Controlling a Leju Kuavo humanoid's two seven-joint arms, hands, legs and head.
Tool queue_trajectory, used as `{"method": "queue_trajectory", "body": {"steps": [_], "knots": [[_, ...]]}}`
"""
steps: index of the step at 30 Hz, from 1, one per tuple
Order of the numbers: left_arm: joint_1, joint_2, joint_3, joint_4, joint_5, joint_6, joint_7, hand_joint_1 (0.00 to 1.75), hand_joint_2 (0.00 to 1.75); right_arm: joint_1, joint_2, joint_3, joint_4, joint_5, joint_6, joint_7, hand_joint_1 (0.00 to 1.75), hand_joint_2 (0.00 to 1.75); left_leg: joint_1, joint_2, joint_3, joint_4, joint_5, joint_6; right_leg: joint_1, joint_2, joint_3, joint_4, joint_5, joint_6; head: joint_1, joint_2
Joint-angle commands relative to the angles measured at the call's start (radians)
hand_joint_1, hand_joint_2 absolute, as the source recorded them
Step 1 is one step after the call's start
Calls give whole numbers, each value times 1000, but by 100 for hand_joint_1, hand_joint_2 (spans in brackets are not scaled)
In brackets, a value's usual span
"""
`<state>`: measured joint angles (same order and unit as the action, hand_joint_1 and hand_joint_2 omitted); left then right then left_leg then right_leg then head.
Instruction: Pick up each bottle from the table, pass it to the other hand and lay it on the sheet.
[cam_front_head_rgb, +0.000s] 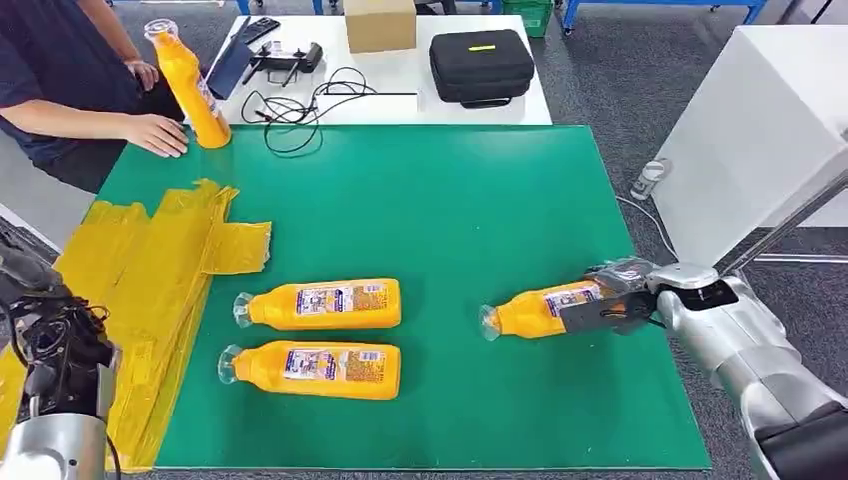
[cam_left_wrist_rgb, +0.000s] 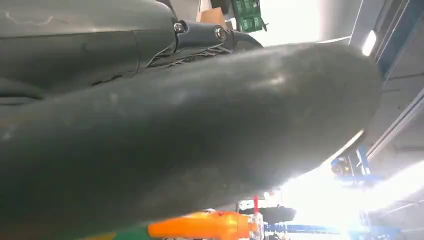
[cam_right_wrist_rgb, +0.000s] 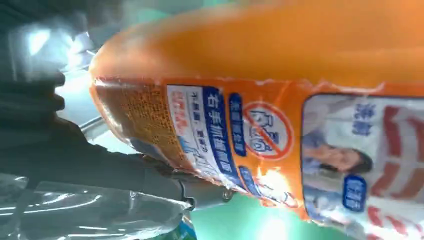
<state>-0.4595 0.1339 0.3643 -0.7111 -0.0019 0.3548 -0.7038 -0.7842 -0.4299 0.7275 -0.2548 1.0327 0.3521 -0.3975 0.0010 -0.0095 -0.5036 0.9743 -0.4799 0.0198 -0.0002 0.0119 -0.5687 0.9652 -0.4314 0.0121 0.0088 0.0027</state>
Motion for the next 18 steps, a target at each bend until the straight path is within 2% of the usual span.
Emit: {"method": "queue_trajectory", "body": {"steps": [1,5,7,8,10,11,12,13,15,18], "knots": [[-49,13,-11,101,32,-96,6,0,0,64,46,-12,9,-32,-72,27,175,175,2,0,3,-1,0,-1,2,-1,3,-2,0,0,0,0],[-49,13,-11,101,32,-96,6,0,0,64,46,-12,9,-32,-72,27,175,175,2,1,4,-1,0,-1,2,-1,4,-2,0,0,0,0],[-74,16,-19,170,65,-183,6,0,0,85,48,-34,1,-50,-125,70,175,175,2,1,5,-1,0,-2,2,-1,5,-2,0,0,0,0],[-84,17,-28,204,89,-245,6,0,0,110,58,-67,-10,-74,-204,108,175,175,2,1,6,-1,0,-2,3,-1,6,-3,1,0,0,0],[-92,4,-56,239,133,-395,11,0,0,157,106,-192,-36,-192,-313,93,175,175,2,1,7,-1,0,-2,3,-2,8,-3,1,0,0,0],[-91,-6,-65,238,142,-415,18,0,0,166,131,-214,-46,-212,-336,91,175,175,2,0,8,-2,0,-1,3,-1,9,-4,1,0,0,0],[-86,-19,-74,235,197,-595,67,0,0,167,173,-298,-68,-301,-367,45,175,175,2,1,10,-3,1,-2,4,-1,10,-5,1,0,1,0],[-89,-37,-101,230,205,-653,95,0,175,141,211,-303,-95,-308,-379,32,175,175,3,1,10,-3,1,-2,4,-1,11,-6,2,0,1,0],[-89,-49,-128,217,225,-627,103,0,175,114,231,-293,-123,-307,-348,71,175,175,1,7,6,0,0,-2,2,5,5,-1,3,0,0,0],[-89,-44,-128,217,228,-631,104,0,175,115,220,-293,-121,-306,-346,68,175,175,1,5,2,1,0,-2,2,3,2,1,4,-2,0,0]]}}
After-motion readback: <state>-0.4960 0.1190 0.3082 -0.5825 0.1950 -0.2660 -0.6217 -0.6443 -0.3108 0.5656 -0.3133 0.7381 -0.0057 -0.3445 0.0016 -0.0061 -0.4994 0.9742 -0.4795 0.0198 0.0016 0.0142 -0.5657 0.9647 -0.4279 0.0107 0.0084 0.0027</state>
